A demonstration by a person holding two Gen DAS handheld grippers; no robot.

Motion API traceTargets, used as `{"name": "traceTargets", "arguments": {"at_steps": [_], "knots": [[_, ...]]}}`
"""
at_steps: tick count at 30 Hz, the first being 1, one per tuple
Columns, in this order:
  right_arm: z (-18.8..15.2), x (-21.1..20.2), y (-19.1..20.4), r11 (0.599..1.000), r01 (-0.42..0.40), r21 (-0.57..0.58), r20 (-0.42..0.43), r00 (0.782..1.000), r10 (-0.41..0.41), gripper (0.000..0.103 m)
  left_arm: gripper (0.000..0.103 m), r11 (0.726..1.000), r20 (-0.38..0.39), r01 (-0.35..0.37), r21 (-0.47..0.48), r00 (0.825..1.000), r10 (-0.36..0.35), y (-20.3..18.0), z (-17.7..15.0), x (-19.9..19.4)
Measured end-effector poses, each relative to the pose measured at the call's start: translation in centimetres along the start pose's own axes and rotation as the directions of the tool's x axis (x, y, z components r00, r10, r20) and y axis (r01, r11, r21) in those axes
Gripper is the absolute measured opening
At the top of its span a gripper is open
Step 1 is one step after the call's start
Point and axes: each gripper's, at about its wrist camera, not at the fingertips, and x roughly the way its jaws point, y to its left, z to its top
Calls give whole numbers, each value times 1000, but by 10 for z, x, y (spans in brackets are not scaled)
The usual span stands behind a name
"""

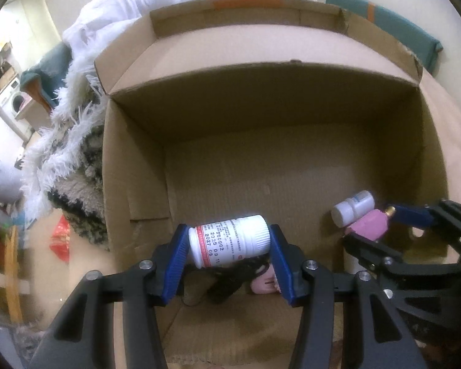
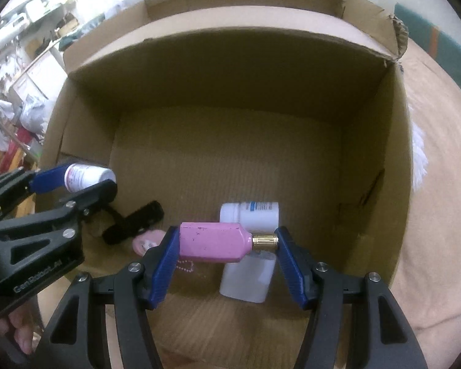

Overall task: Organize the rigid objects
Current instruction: 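Lower both held items into the box and open both tools, then lift both tools out of the box toward the items on the bed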

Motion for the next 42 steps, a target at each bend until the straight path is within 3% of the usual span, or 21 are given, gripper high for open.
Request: {"name": "traceTargets", "arguments": {"at_steps": [18,21,26,31,33,37,42], "knots": [[2,7,-2,1000,-18,8,-11,1000,18,65,49,1000,8,-8,-13,1000,8,2,-6,-5],[4,3,-5,1000,-25,16,0,1000,25,68,70,1000,23,-19,-17,1000,20,4,-4,-11],[8,-9,-11,993,-99,64,45,994,97,76,81,997,21,-6,-75,1000,8,16,1,-19],[11,-23,-10,989,-130,68,103,987,122,87,81,990,35,44,-137,999,-39,28,6,-30],[11,-28,-9,992,-104,66,122,988,95,103,84,988,50,51,-146,998,-45,32,7,-36],[9,-40,-19,989,-105,104,146,985,89,103,96,986,53,63,-155,997,-56,34,9,-40],[4,-47,-28,985,-83,148,144,988,62,103,96,983,47,101,-152,994,-95,31,3,-53]]}}
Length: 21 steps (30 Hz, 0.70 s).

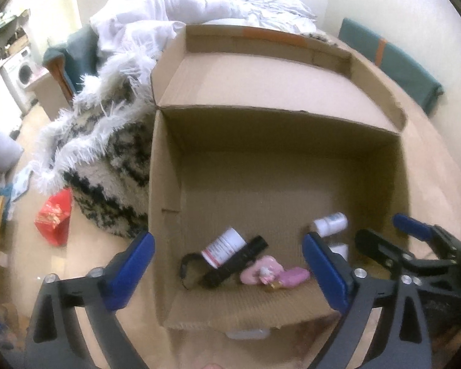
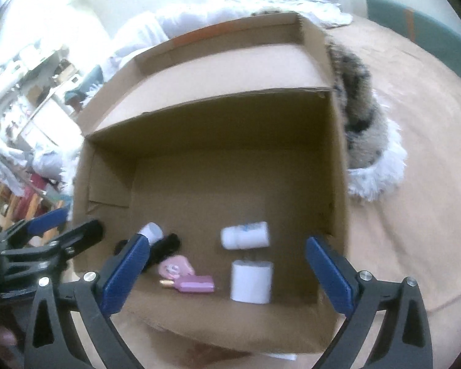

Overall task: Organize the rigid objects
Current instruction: 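Lift both tools out of the box toward the items on the bed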

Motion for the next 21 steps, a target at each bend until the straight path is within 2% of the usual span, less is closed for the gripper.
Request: {"name": "traceTargets", "arguments": {"at_steps": [5,14,21], "knots": [[-8,-18,-4,1000,19,6,22,1000,-19,103,97,1000,21,-1,-23,1000,1,8,-14,-18],[-43,-39,-11,998,12,60,2,1000,-12,103,97,994,-48,1,-113,999,-6,42,-53,-31],[-68,-46,2,999,22,49,-21,1000,-21,103,97,991,-64,-47,-129,997,39,49,-75,-36]]}}
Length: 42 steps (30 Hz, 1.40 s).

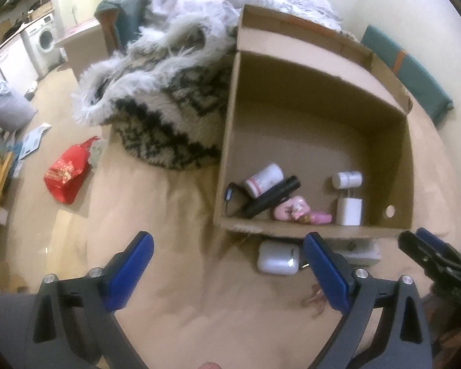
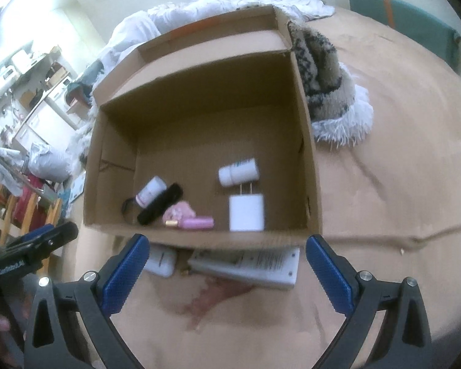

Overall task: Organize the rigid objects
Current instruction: 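Lift both tools out of the box toward the items on the bed, then grasp the white earbud case with the left tool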

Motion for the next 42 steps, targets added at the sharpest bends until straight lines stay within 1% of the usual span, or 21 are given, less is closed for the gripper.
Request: {"name": "traceTargets", "arguments": {"at_steps": [4,6,9,11,13,14,16,19,22,24,25,27,30,32,33,37,39,42], "knots": [[-11,-1,4,1000,-6,19,-7,1000,7,103,97,998,-39,-16,-53,999,14,11,-11,7],[-15,2,5,1000,-4,24,-24,1000,5,103,97,997,-56,-25,-74,998,21,15,-14,12],[-16,11,6,1000,9,21,-54,999,-8,103,98,996,-70,-39,-77,997,34,16,-16,20],[-17,17,4,999,20,32,-76,997,-18,103,97,998,-83,-25,-51,996,21,9,-16,27],[-18,24,-3,998,32,61,-104,994,-26,103,97,1000,-126,5,-4,992,-6,-3,-19,41],[-18,26,-6,996,30,81,-114,993,-21,103,97,1000,-154,18,25,988,-14,-11,-21,50],[-17,28,-14,991,1,134,-120,993,15,103,97,996,-182,30,78,983,-16,-26,-26,62],[-15,26,-24,981,-35,193,-107,993,56,103,90,982,-190,29,187,982,7,-51,-31,76],[-16,25,-31,971,-53,234,-100,992,78,103,86,970,-200,35,242,980,15,-64,-34,85],[-17,26,-36,964,-65,259,-107,990,95,103,82,969,-213,34,245,977,19,-67,-36,92],[-17,27,-37,960,-70,270,-110,989,103,103,79,970,-221,34,242,975,21,-68,-35,96],[-18,30,-41,953,-79,293,-117,986,118,103,77,971,-239,43,233,971,15,-69,-35,104],[-18,32,-43,948,-80,309,-124,985,124,103,75,969,-237,43,244,971,17,-72,-33,113],[-18,33,-43,948,-78,309,-128,984,122,103,57,967,-239,52,250,971,9,-72,-32,117],[-18,35,-42,948,-76,309,-130,984,121,103,52,968,-246,69,241,969,-7,-72,-32,119],[-18,38,-44,949,-64,308,-142,984,112,103,52,968,-256,66,242,967,-2,-72,-30,114],[-18,39,-47,947,-56,318,-144,984,107,103,52,972,-254,73,224,967,-14,-70,-29,104],[-20,42,-51,939,-53,340,-155,982,112,103,52,973,-242,57,224,970,-1,-65,-30,84]]}}
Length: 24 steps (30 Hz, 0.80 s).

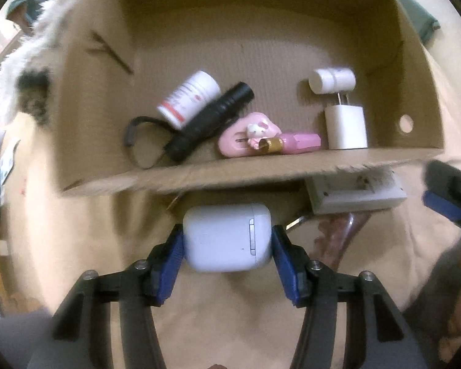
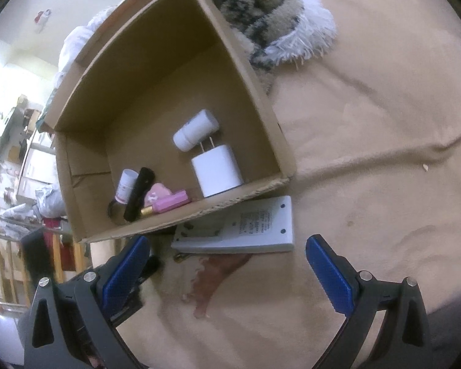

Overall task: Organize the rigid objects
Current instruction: 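Grasp the white earbud case with the left tool, then grasp the translucent pink comb with the right tool while the left tool holds the case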

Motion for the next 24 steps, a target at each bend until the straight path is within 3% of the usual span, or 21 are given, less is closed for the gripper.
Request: {"name": "traceTargets", "arguments": {"at_steps": [10,16,20,24], "knots": [[-4,17,2,1000,2,-4,-62,998,-3,103,52,1000,79,6,-14,997,-5,32,-18,-77],[-10,32,6,998,54,-26,-126,990,-57,103,52,999,131,-39,-36,990,44,39,-32,-79],[-24,56,14,995,93,-40,-210,973,-99,103,52,997,127,5,-82,992,6,47,-31,-78],[-30,76,36,973,192,-126,-185,959,-213,103,52,998,139,9,-68,990,1,42,-31,-79]]}}
